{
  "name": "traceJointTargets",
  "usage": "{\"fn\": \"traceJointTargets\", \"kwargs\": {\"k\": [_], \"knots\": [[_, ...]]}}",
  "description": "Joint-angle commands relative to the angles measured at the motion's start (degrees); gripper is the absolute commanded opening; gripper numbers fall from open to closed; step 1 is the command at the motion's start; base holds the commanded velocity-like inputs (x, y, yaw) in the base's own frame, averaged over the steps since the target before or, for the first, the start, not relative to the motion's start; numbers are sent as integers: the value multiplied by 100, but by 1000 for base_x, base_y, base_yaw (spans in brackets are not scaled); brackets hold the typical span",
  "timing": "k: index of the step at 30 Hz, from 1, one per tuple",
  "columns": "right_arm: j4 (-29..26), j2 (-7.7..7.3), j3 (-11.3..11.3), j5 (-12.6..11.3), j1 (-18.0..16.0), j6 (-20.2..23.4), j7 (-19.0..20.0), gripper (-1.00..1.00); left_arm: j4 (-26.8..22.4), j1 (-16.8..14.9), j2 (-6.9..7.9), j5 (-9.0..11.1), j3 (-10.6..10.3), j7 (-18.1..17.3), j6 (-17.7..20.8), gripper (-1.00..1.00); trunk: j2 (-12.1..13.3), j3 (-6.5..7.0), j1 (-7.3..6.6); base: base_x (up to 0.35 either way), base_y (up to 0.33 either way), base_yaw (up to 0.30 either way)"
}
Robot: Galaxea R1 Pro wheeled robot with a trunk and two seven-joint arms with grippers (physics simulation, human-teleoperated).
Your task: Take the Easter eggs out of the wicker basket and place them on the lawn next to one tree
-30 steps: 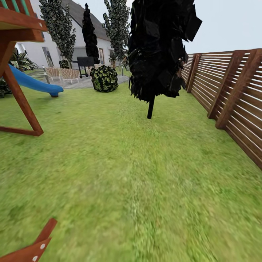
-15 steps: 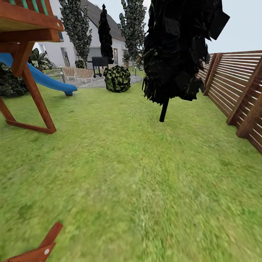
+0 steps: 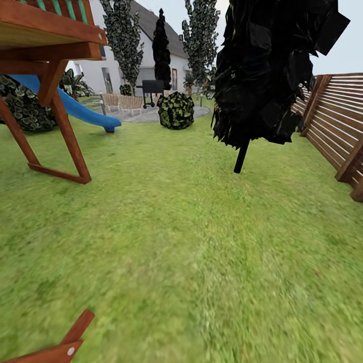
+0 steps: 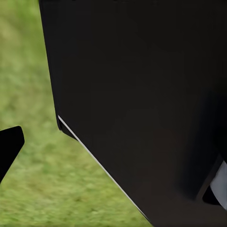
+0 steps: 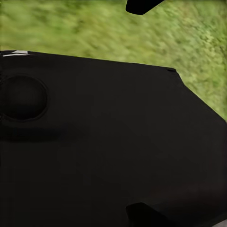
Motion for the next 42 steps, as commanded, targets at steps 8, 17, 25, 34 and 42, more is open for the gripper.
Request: {"fn": "traceJointTargets", "kwargs": {"k": [8, 17, 25, 34, 42], "knots": [[5, 0, 1, 0, -3, -20, 3, 100, -4, 0, 0, 7, 4, -3, -3, 100, -2, 49, 0, 1, 0, 1], [5, 0, 2, 0, -3, -20, 5, 100, -4, 0, 0, 8, 4, 4, -3, 100, -2, 126, 0, 0, 0, 0], [5, 0, 2, -8, -3, -19, 5, 100, -4, 0, 0, 11, 4, 4, -3, 100, -2, 152, 0, 6, 0, 0], [17, 12, 10, 6, -3, -14, 7, 100, -4, 0, 0, 7, 4, 4, -3, 100, -2, 152, 0, 177, 0, 0], [12, 19, 11, 18, -3, -53, 7, 100, -4, 0, 0, 7, 4, 4, -3, 100, -2, 152, 0, 287, 0, 0]]}}
